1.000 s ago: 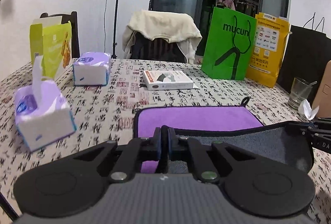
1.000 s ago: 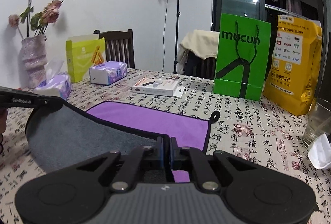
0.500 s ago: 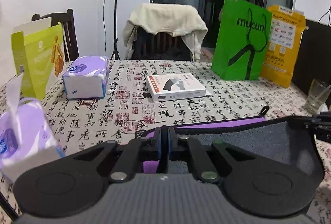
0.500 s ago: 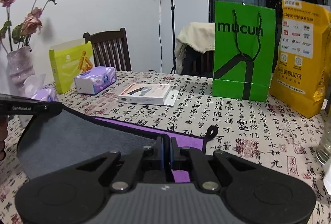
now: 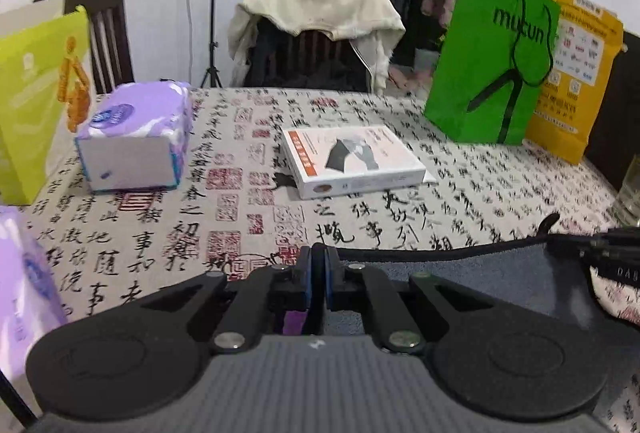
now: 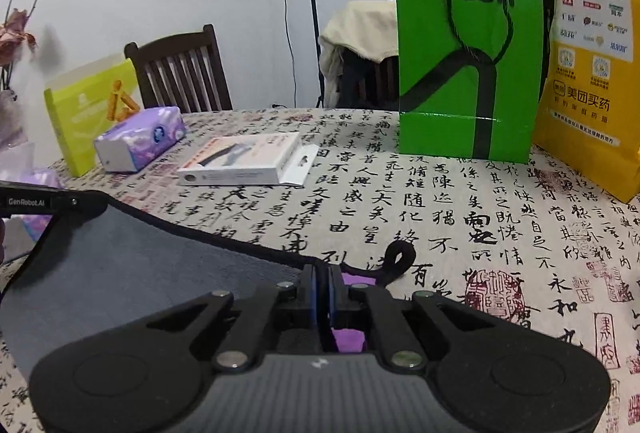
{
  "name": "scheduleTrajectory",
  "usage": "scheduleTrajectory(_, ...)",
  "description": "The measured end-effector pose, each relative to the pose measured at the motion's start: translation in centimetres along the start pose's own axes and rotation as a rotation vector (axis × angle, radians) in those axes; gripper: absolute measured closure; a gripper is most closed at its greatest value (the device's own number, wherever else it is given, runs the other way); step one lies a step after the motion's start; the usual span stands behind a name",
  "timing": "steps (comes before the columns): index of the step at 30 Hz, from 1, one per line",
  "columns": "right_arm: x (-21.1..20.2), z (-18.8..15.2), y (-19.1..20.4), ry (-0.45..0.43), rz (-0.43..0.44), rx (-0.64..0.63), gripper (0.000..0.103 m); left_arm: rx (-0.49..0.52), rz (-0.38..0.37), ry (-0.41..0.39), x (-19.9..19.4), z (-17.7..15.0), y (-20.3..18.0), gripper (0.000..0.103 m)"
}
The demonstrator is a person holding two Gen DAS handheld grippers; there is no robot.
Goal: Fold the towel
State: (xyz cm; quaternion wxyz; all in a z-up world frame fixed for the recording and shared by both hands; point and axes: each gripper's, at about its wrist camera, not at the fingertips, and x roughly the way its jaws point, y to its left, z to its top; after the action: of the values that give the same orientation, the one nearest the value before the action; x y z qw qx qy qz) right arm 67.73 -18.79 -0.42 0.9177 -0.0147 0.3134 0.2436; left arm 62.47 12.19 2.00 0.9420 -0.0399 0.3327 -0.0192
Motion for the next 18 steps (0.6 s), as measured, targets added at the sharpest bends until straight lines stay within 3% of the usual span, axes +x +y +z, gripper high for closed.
scheduleTrajectory(2, 0.5, 0.0, -0.2, 0.007, -0.003, 0.003, 0.098, 0.017, -0.001, 0.018, 0.7, -0.1, 0.1, 0.095)
scheduleTrajectory(4, 0.8, 0.0, -0.3, 0.013, -0.008, 0.005, 0.097, 0.014, 0.007, 0.022, 1.2, -0.2, 0.3, 0.085)
scheduleTrajectory(6, 1.0, -0.1, -0.4, 0.010, -0.015, 0.014, 0.093, -0.001, 0.014, 0.011, 1.3, -0.3, 0.8, 0.052)
scheduleTrajectory(9, 1.1, -0.3, -0.8, 0.006, -0.032, 0.028, 0.085, 0.004, 0.025, -0.008, 1.0, -0.3, 1.3, 0.032)
scheduleTrajectory(10, 1.2, -0.3, -0.9, 0.006, -0.027, 0.035, 0.073, 0.005, 0.022, -0.007, 0.9, -0.3, 1.4, 0.029)
scheduleTrajectory(11, 1.1, -0.3, -1.0, -0.001, -0.027, 0.045, 0.053, 0.003, 0.017, -0.006, 0.8, -0.3, 1.6, 0.018)
scheduleTrajectory(13, 0.7, -0.3, -1.1, -0.024, -0.035, 0.067, 0.034, -0.014, 0.009, -0.011, 0.4, -0.3, 1.8, 0.005)
scheduleTrajectory(18, -0.3, -0.2, -0.5, -0.050, -0.026, 0.061, 0.017, -0.019, 0.012, -0.022, -0.7, -1.1, 1.8, 0.000)
